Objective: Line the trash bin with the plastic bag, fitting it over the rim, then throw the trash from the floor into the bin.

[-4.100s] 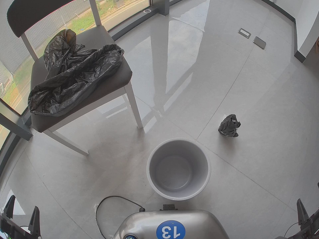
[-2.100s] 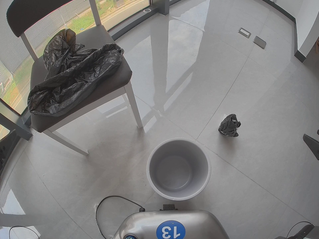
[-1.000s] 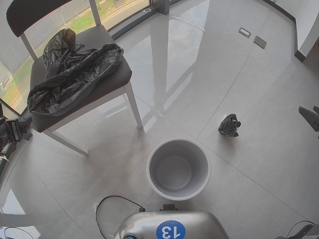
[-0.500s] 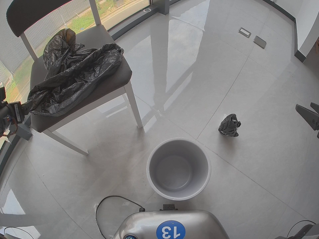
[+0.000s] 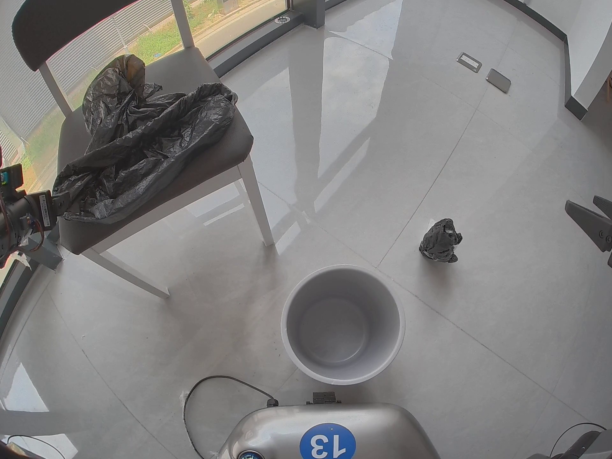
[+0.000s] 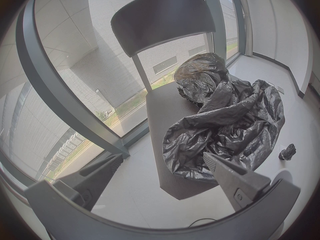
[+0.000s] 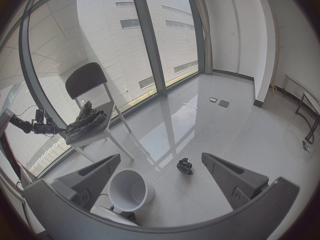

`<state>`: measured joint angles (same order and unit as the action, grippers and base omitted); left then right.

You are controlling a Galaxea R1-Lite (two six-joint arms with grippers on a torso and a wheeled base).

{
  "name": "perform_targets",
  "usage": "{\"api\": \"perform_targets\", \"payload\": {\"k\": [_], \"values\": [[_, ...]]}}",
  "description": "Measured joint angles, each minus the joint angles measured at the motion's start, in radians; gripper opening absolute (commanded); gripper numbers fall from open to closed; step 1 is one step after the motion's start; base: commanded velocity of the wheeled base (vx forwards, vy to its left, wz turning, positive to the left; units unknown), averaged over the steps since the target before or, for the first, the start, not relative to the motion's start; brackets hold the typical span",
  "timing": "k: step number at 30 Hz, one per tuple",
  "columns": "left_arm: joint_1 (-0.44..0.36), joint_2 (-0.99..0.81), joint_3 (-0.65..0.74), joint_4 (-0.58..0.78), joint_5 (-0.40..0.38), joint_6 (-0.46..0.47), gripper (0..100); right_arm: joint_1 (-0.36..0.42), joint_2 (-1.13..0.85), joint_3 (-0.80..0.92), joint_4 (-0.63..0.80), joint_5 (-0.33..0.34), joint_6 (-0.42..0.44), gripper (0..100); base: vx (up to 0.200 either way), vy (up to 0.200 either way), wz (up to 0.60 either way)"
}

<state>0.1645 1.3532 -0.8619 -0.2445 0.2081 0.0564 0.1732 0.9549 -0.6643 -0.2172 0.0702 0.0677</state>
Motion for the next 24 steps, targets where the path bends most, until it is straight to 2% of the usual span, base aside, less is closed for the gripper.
{"api": "perform_targets", "payload": {"k": [7, 24], "values": [[0.009, 0.054, -0.011, -0.087, 0.000, 0.000, 100, 0.008, 0.000, -0.001, -0.004, -0.007, -0.001, 100, 0.000, 0.000, 0.00], [0.010, 0.107, -0.013, -0.100, 0.001, 0.002, 100, 0.009, -0.002, -0.023, -0.002, -0.011, -0.019, 100, 0.000, 0.000, 0.00]]}}
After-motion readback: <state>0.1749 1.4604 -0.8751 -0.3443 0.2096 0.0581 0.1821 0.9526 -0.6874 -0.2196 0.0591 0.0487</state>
